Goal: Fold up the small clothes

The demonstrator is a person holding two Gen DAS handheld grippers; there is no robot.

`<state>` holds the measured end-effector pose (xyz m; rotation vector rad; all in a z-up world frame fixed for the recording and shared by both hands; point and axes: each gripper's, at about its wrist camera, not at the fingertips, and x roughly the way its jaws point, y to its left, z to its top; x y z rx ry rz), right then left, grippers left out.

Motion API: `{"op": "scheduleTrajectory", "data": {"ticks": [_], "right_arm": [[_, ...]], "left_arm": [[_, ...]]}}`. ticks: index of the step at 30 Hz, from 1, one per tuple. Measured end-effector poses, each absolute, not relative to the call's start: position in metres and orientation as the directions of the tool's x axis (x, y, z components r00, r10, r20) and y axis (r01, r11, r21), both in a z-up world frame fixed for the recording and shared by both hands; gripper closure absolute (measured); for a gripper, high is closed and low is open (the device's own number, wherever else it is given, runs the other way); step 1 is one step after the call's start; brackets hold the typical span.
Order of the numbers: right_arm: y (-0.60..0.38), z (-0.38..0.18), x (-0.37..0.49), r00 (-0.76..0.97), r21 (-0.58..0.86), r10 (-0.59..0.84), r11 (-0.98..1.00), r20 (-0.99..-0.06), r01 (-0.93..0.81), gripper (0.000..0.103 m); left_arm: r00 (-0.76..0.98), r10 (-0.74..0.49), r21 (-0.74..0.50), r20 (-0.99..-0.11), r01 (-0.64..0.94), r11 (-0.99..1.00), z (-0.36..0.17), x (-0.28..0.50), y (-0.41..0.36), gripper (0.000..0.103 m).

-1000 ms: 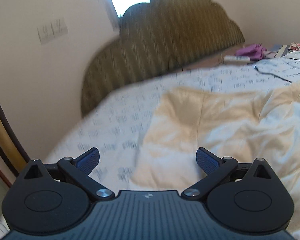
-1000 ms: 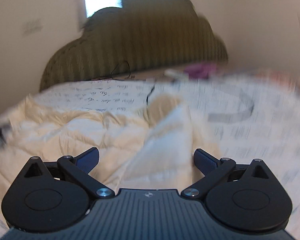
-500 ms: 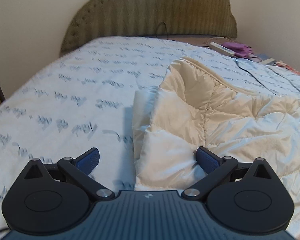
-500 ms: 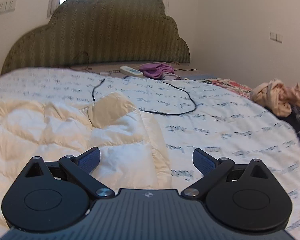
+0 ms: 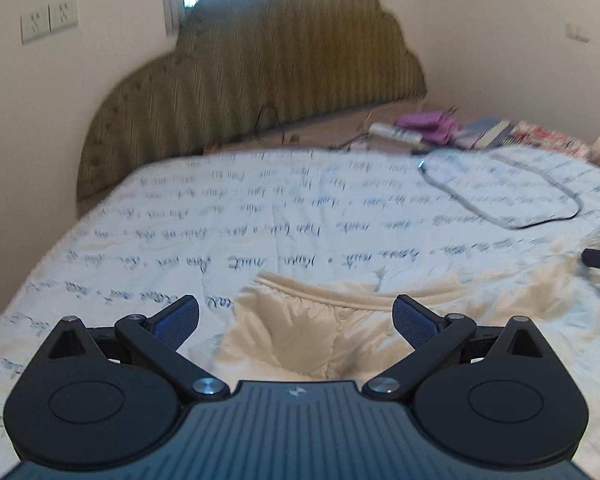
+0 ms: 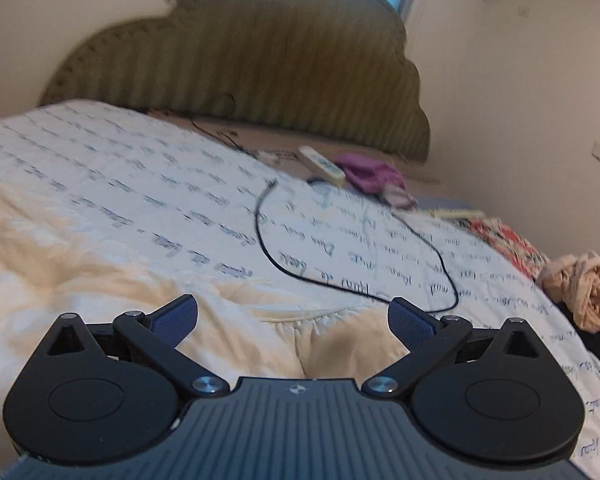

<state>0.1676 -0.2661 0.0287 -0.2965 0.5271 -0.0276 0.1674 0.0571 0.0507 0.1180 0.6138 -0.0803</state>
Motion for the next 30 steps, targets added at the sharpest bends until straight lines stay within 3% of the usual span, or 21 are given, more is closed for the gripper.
{"op": "scheduleTrajectory", "data": {"ticks": [3,6,17,30], "right_arm": [[-0.277,0.004,0.195,0.818,-0.233,-0.112,0.972,-0.564,-0.028,0.0],[-0.287,-0.019,0.198,0.797,-0.154,-0.065,0.987,-0.601,-0.036,0.0],[-0.292,-0.041,0.196,0.806,-0.066,-0.022,0.998,-0.591,-0.021,0.0],[-0.293,-0.041,0.197,0.812,-0.059,-0.022,0.998,-0.583,-0.016,0.0]], "left_arm": [[0.758,0.037,0.12,-0.651,0.055,0.991,0.017,0.199,0.053,0.0],[0.732,-0.011,0.03,-0.682,0.042,0.999,-0.008,0.205,0.063,0.0],[0.76,-0.024,-0.007,-0.649,0.026,1.0,-0.029,0.198,0.064,0.0],[0.76,-0.035,-0.015,-0.649,0.034,0.999,-0.029,0.198,0.065,0.0]]}}
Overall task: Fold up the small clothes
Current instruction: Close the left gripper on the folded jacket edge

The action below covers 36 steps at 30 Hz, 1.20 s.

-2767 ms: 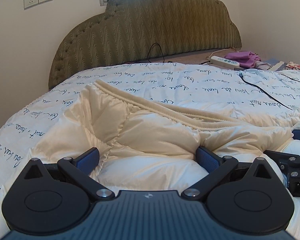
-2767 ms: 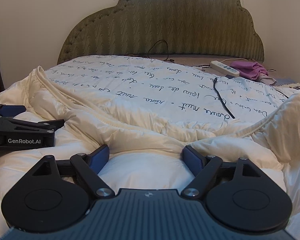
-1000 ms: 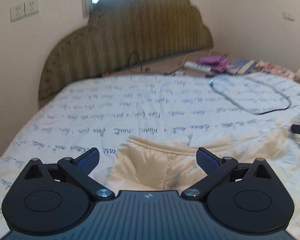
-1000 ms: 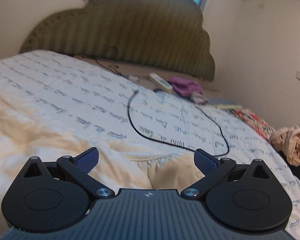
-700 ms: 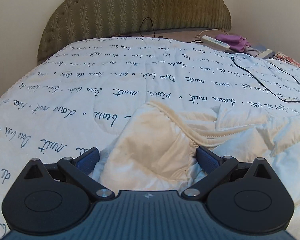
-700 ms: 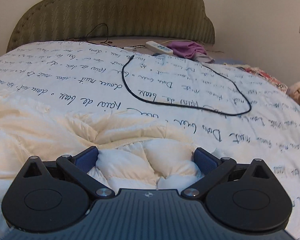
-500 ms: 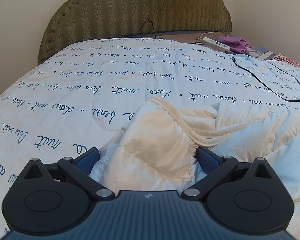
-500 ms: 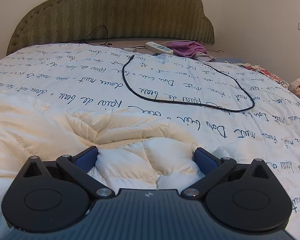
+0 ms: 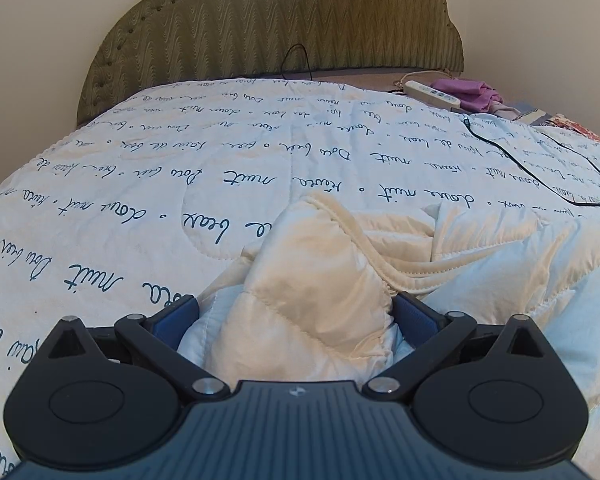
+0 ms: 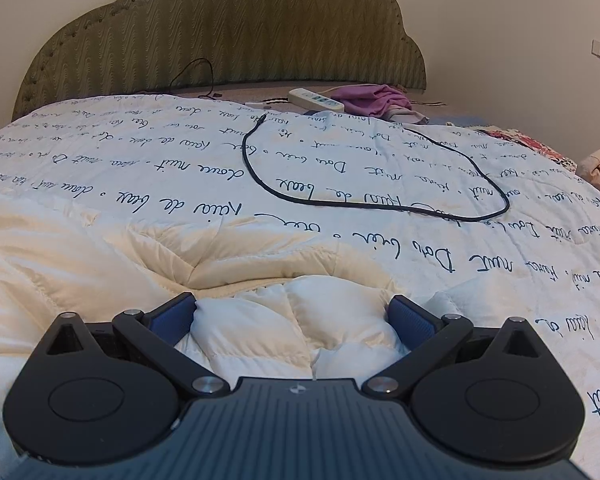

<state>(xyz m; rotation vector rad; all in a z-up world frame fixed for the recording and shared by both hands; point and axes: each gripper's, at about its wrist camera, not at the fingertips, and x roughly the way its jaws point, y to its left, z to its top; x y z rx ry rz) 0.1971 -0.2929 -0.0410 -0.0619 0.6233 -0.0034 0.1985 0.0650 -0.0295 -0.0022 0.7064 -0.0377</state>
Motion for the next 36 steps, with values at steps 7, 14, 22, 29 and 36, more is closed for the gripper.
{"op": "scheduleTrajectory", "data": {"ticks": [7,14,22,29,36], "right_arm": [[-0.276,0.012,0.136,0.889,-0.033,-0.042,0.999,-0.457,0.03,0.0],[-0.15,0.032,0.026,0.882,-0.286,0.248,0.881,-0.4,-0.378,0.0],[-0.047,0.004,-0.033,0.733,-0.341,0.417,0.687,-0.538,-0.642,0.0],[-0.001,-0.021,-0.037,0.826,-0.568,0.296,0.613,-0.479,-0.549,0.002],[0.026,-0.029,-0.033,0.822,-0.601,0.319,0.566,-0.471,-0.564,0.055]], "left_arm": [[0.794,-0.106,-0.033,-0.599,0.108,0.994,0.022,0.166,0.106,0.0],[0.603,-0.357,-0.311,-0.713,0.183,0.932,0.01,0.192,0.166,0.0],[0.523,-0.513,-0.524,-0.68,0.142,0.84,-0.025,0.208,0.186,0.0],[0.521,-0.618,-0.67,-0.589,0.113,0.734,-0.032,0.222,0.18,0.0],[0.527,-0.603,-0.698,-0.599,0.025,0.715,-0.038,0.226,0.18,0.065]]}}
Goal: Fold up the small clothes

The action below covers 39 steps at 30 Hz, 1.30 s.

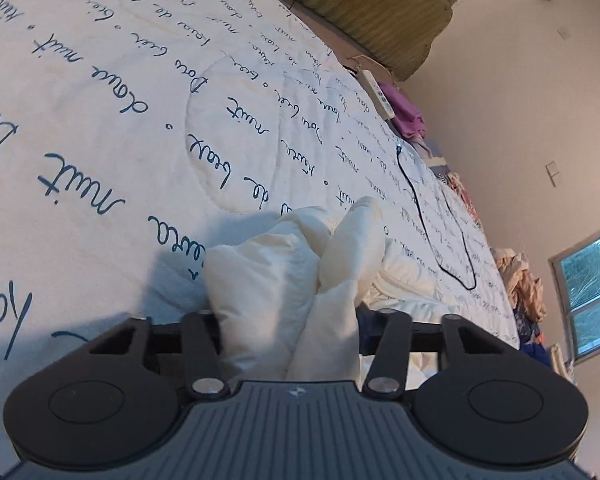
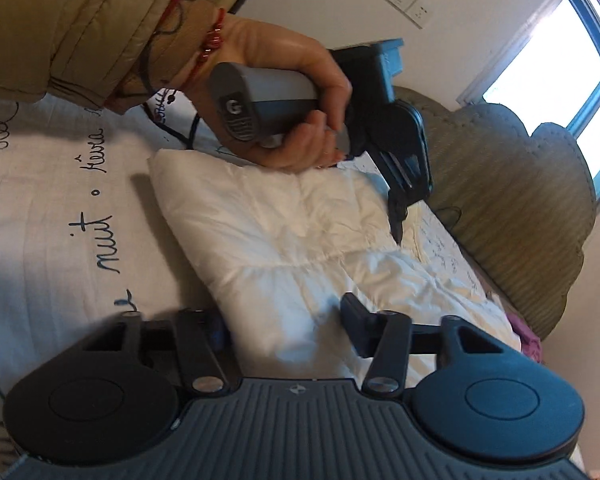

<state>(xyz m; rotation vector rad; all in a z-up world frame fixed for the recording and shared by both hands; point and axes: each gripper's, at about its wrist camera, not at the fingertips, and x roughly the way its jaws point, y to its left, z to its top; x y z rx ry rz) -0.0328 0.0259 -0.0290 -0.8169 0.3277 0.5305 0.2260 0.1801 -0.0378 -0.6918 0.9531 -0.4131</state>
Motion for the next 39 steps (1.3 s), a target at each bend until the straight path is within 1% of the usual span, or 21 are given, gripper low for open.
{"op": "scheduleTrajectory", "data": {"ticks": [1,2,3,4,6,10,15,19,23,27,31,34,36,37,38,39], "right_arm": [[0.03,-0.031,-0.034,0.823,-0.612,0.321,0.554,-0.468,-0.564,0.06],[0.03,-0.031,-0.037,0.825,-0.619,0.323,0.549,-0.464,-0.562,0.067],[0.029,-0.03,-0.04,0.824,-0.616,0.329,0.55,-0.462,-0.564,0.073],[0.027,-0.028,-0.042,0.82,-0.603,0.337,0.559,-0.462,-0.569,0.075],[0.018,-0.017,-0.046,0.798,-0.541,0.367,0.592,-0.478,-0.597,0.078],[-0.006,0.015,-0.049,0.732,-0.342,0.462,0.671,-0.501,-0.658,0.079],[-0.031,0.048,-0.056,0.652,-0.125,0.594,0.687,-0.471,-0.716,0.079],[-0.046,0.068,-0.067,0.594,0.01,0.694,0.654,-0.408,-0.757,0.079],[-0.076,0.083,-0.071,0.569,0.162,0.757,0.636,-0.32,-0.755,0.08],[-0.12,0.091,-0.072,0.575,0.318,0.785,0.619,-0.23,-0.718,0.081],[-0.167,0.086,-0.052,0.585,0.482,0.798,0.574,-0.146,-0.662,0.082],[-0.192,0.077,-0.035,0.55,0.587,0.828,0.502,-0.113,-0.635,0.082],[-0.206,0.073,-0.025,0.505,0.619,0.855,0.462,-0.119,-0.635,0.073],[-0.218,0.073,-0.023,0.475,0.619,0.873,0.434,-0.11,-0.655,0.067],[-0.231,0.074,-0.022,0.458,0.611,0.884,0.413,-0.09,-0.676,0.048],[-0.247,0.076,-0.021,0.476,0.596,0.878,0.407,-0.047,-0.692,0.041]], "left_arm": [[0.532,-0.602,-0.7,-0.596,0.024,0.714,-0.036,0.224,0.181,0.071],[0.541,-0.597,-0.698,-0.593,0.024,0.716,-0.034,0.221,0.183,0.073],[0.55,-0.592,-0.698,-0.589,0.023,0.716,-0.03,0.217,0.185,0.077],[0.559,-0.589,-0.702,-0.584,0.018,0.712,-0.027,0.214,0.187,0.08],[0.577,-0.586,-0.714,-0.57,0.005,0.7,-0.02,0.206,0.193,0.081],[0.624,-0.571,-0.733,-0.533,-0.003,0.68,-0.002,0.185,0.201,0.081],[0.69,-0.547,-0.777,-0.474,-0.036,0.628,0.018,0.152,0.218,0.081],[0.738,-0.534,-0.832,-0.412,-0.066,0.55,0.037,0.128,0.232,0.081],[0.77,-0.531,-0.859,-0.354,-0.043,0.51,0.066,0.118,0.225,0.081],[0.777,-0.547,-0.866,-0.313,0.002,0.5,0.097,0.116,0.195,0.081],[0.773,-0.567,-0.874,-0.283,0.035,0.484,0.121,0.12,0.158,0.081],[0.779,-0.568,-0.867,-0.266,0.064,0.494,0.135,0.12,0.132,0.081],[0.79,-0.556,-0.862,-0.258,0.072,0.502,0.14,0.118,0.121,0.081],[0.795,-0.549,-0.862,-0.256,0.07,0.503,0.141,0.117,0.117,0.081],[0.799,-0.544,-0.861,-0.256,0.068,0.505,0.142,0.114,0.114,0.081],[0.801,-0.54,-0.858,-0.259,0.066,0.509,0.143,0.113,0.112,0.081]]}}
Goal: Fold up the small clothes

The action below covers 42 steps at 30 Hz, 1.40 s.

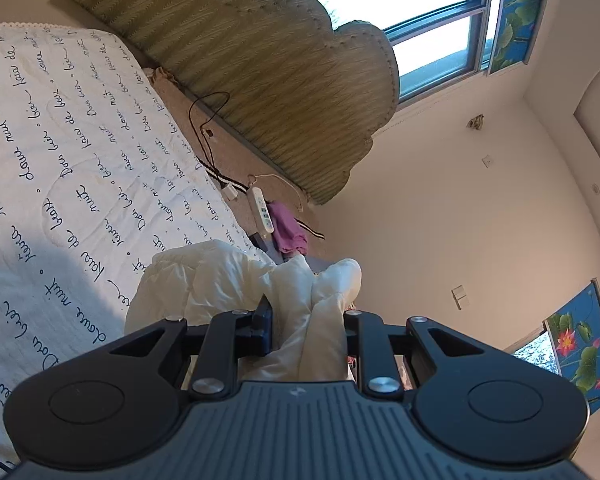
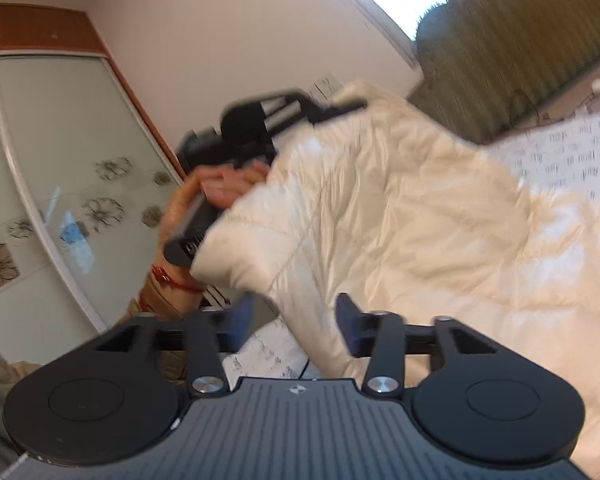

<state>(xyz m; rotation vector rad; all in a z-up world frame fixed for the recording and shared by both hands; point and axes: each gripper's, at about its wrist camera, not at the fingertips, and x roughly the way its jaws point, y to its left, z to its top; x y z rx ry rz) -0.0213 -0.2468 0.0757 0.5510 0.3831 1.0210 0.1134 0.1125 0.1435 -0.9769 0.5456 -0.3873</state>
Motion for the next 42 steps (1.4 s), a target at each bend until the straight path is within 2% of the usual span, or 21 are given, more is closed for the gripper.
{"op": "scheduleTrajectory", "data": {"ticks": [3,4,5,7,9,10,13,16,21,26,31,34,36,38,39,40,42], "right_arm": [[-0.295,0.08,-0.003,0.544,0.6,0.839,0.42,0.029,-0.68,0.044],[-0.308,0.078,0.009,0.605,0.611,0.796,0.469,0.02,-0.638,0.044],[-0.315,0.078,0.022,0.66,0.607,0.751,0.537,-0.028,-0.585,0.044],[-0.31,0.069,0.056,0.734,0.551,0.65,0.693,-0.197,-0.466,0.044],[-0.295,0.054,0.09,0.754,0.447,0.538,0.819,-0.377,-0.36,0.048],[-0.284,0.043,0.102,0.748,0.38,0.498,0.857,-0.439,-0.348,0.048],[-0.243,0.019,0.126,0.705,0.268,0.465,0.885,-0.535,-0.38,0.048],[-0.219,0.009,0.136,0.699,0.237,0.461,0.886,-0.546,-0.399,0.048],[-0.228,0.003,0.138,0.681,0.287,0.479,0.878,-0.554,-0.383,0.045],[-0.299,0.021,0.099,0.738,0.345,0.483,0.871,-0.472,-0.35,0.045],[-0.343,0.007,0.075,0.72,0.288,0.407,0.913,-0.562,-0.29,0.045],[-0.356,-0.001,0.054,0.72,0.33,0.426,0.901,-0.548,-0.282,0.045],[-0.365,0.0,0.044,0.74,0.366,0.429,0.893,-0.518,-0.261,0.045],[-0.376,0.004,0.032,0.77,0.373,0.406,0.898,-0.493,-0.235,0.045],[-0.378,0.006,0.027,0.782,0.363,0.386,0.906,-0.49,-0.219,0.045],[-0.381,0.007,0.018,0.794,0.34,0.355,0.919,-0.493,-0.2,0.045],[-0.386,0.011,0.009,0.815,0.311,0.311,0.935,-0.489,-0.171,0.043]], "left_arm": [[0.801,-0.533,-0.848,-0.271,0.063,0.526,0.148,0.112,0.105,0.081],[0.798,-0.537,-0.845,-0.272,0.069,0.531,0.15,0.112,0.101,0.081],[0.795,-0.541,-0.842,-0.274,0.074,0.535,0.153,0.111,0.096,0.081],[0.783,-0.558,-0.829,-0.276,0.1,0.55,0.16,0.11,0.081,0.081],[0.769,-0.575,-0.821,-0.279,0.12,0.558,0.165,0.11,0.064,0.081],[0.76,-0.586,-0.816,-0.28,0.133,0.562,0.168,0.111,0.054,0.081],[0.742,-0.603,-0.792,-0.293,0.165,0.588,0.171,0.118,0.021,0.081],[0.716,-0.613,-0.767,-0.335,0.171,0.618,0.164,0.132,-0.013,0.081],[0.676,-0.638,-0.777,-0.369,0.152,0.61,0.137,0.158,-0.059,0.081],[0.652,-0.65,-0.764,-0.39,0.165,0.624,0.125,0.171,-0.095,0.081],[0.604,-0.668,-0.752,-0.435,0.165,0.638,0.102,0.178,-0.133,0.081],[0.58,-0.658,-0.728,-0.48,0.155,0.667,0.083,0.182,-0.153,0.081],[0.556,-0.647,-0.702,-0.522,0.151,0.696,0.07,0.187,-0.168,0.073],[0.525,-0.65,-0.683,-0.55,0.165,0.711,0.06,0.192,-0.18,0.055],[0.509,-0.663,-0.685,-0.549,0.181,0.706,0.056,0.194,-0.185,0.035],[0.499,-0.677,-0.688,-0.541,0.201,0.698,0.054,0.195,-0.188,0.019],[0.494,-0.686,-0.672,-0.534,0.246,0.699,0.058,0.193,-0.194,0.014]]}}
